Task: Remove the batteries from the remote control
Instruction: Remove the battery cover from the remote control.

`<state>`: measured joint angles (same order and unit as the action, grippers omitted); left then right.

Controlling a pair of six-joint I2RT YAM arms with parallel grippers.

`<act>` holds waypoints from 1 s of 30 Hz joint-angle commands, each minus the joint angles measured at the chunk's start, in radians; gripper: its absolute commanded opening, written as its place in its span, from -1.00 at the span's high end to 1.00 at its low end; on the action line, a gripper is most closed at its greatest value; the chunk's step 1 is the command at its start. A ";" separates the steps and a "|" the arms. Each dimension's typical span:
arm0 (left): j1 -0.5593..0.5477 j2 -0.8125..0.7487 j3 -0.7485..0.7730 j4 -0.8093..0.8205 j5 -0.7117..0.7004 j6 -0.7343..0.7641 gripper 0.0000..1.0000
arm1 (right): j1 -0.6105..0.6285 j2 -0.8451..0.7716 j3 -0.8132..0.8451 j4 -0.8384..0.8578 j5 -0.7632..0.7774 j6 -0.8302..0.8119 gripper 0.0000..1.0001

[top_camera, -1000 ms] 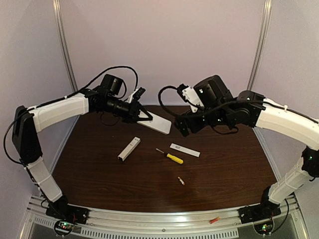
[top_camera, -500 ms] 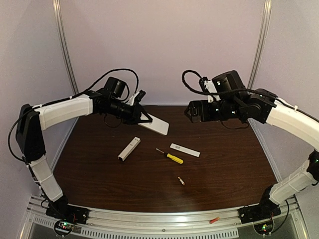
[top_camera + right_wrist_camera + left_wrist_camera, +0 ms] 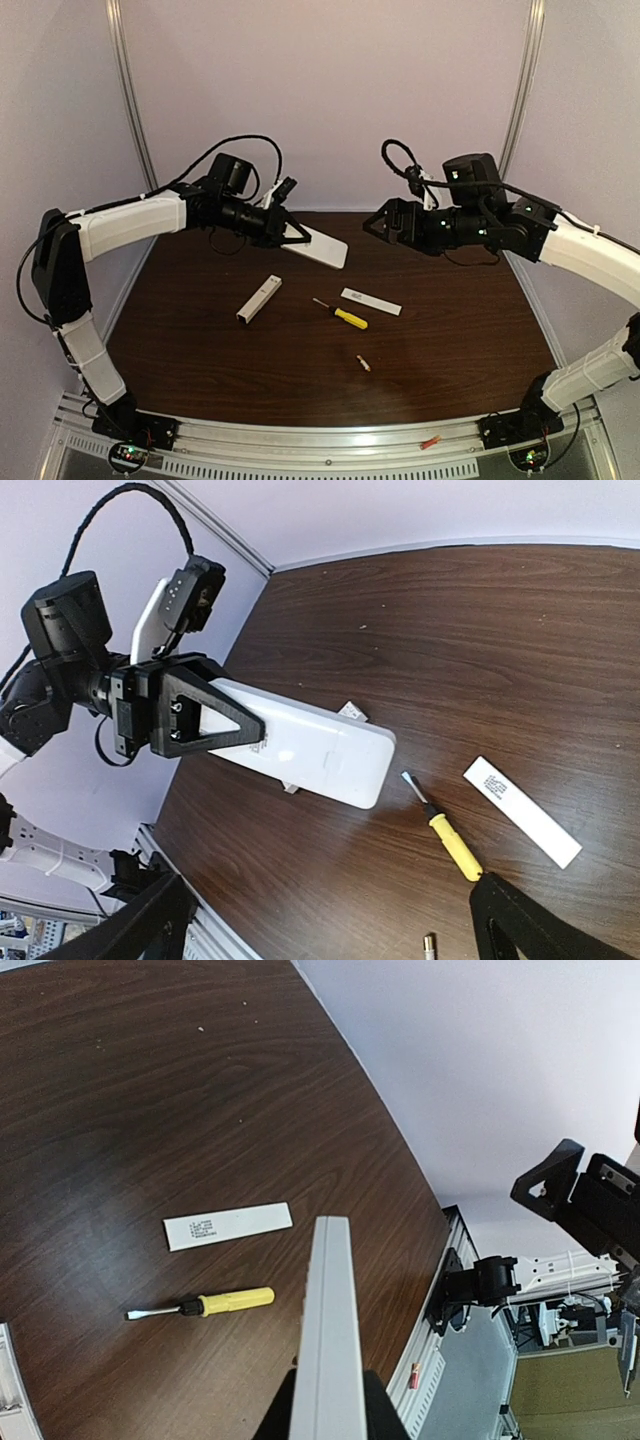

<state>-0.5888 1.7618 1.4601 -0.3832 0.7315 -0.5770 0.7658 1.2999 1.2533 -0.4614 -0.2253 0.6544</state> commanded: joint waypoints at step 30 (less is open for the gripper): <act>0.003 0.010 0.049 0.256 0.269 -0.097 1.00 | -0.059 0.038 0.004 0.254 -0.312 0.174 -0.98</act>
<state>-0.5888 1.7618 1.4685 -0.2531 0.9253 -0.6323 0.7174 1.3212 1.2221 -0.2794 -0.5011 0.8104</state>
